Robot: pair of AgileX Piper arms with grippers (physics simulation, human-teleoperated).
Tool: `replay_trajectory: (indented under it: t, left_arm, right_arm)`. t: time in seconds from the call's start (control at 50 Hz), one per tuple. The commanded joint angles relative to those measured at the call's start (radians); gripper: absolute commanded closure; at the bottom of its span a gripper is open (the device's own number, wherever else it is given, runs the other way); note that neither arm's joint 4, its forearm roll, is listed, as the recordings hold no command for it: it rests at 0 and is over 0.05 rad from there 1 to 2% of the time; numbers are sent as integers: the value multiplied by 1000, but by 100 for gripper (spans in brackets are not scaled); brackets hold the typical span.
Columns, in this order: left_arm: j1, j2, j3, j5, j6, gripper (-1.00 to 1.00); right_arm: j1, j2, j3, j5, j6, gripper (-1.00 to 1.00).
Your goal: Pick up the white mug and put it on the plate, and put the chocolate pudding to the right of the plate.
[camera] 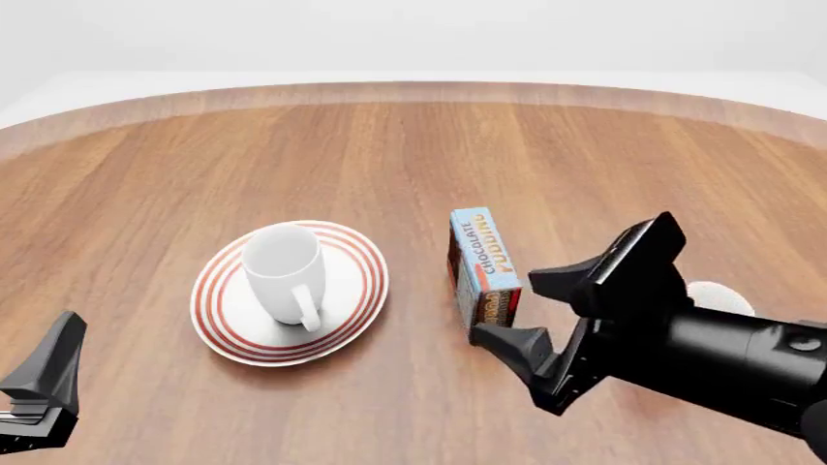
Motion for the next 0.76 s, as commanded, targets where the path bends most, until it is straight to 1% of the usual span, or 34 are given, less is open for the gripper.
replay_trajectory:
  t: [0.02,0.42,0.52,0.62,0.76]
  left_arm:
    - [0,0,0,0,0,-100]
    - [0,0,0,0,0,-100]
    - [0,0,0,0,0,-100]
    - [0,0,0,0,0,-100]
    - [0,0,0,0,0,-100]
  right_arm:
    - [-18,-91,29,54,-6,-100]
    - [-65,-237,59,156,-20,-100]
    - [-76,-291,66,202,-22,-100]
    - [-86,-309,69,217,-24,-100]
    - [-110,-379,75,278,-29,-100]
